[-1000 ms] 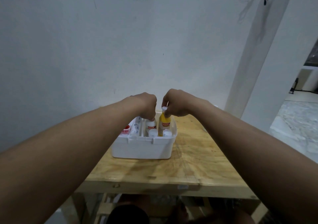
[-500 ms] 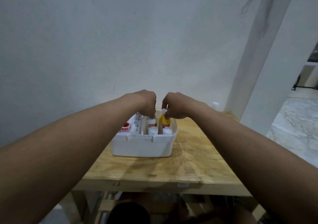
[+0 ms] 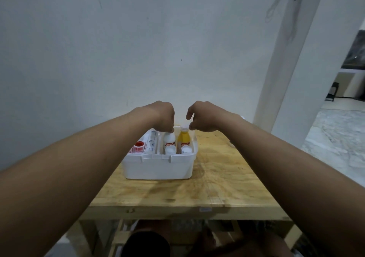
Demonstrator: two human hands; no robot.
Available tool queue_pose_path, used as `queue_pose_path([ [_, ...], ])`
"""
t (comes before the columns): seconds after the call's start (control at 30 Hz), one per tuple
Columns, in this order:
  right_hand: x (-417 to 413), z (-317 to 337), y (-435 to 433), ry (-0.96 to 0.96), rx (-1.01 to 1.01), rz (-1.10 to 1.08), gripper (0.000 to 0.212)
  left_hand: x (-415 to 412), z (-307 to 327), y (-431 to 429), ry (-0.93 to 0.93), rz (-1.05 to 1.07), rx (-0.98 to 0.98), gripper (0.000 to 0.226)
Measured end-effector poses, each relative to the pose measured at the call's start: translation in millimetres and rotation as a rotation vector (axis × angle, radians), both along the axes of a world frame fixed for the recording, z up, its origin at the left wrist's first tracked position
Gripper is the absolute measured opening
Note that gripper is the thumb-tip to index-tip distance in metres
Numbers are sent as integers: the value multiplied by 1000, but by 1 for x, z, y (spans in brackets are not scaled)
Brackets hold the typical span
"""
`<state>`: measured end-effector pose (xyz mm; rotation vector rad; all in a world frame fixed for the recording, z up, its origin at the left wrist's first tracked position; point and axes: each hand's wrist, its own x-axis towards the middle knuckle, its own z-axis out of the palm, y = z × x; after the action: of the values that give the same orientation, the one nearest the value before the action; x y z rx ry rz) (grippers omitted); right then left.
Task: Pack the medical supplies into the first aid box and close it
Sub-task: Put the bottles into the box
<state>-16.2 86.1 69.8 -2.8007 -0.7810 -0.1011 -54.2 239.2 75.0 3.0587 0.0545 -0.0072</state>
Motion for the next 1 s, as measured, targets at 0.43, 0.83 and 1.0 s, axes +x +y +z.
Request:
queue_pose_path([
  [0.43,23,-5,-66,-98,-41,-197,50,-88,-65,-11,-557,21,-114,40],
  [0.83,46,-44,-99,-33,-236,-362,28,-118,-134,-12,-621,39,32,60],
  [1.0,53,-40,-107,-101,-210,-352,31,-118,-136,-13,-646,48,59,59],
])
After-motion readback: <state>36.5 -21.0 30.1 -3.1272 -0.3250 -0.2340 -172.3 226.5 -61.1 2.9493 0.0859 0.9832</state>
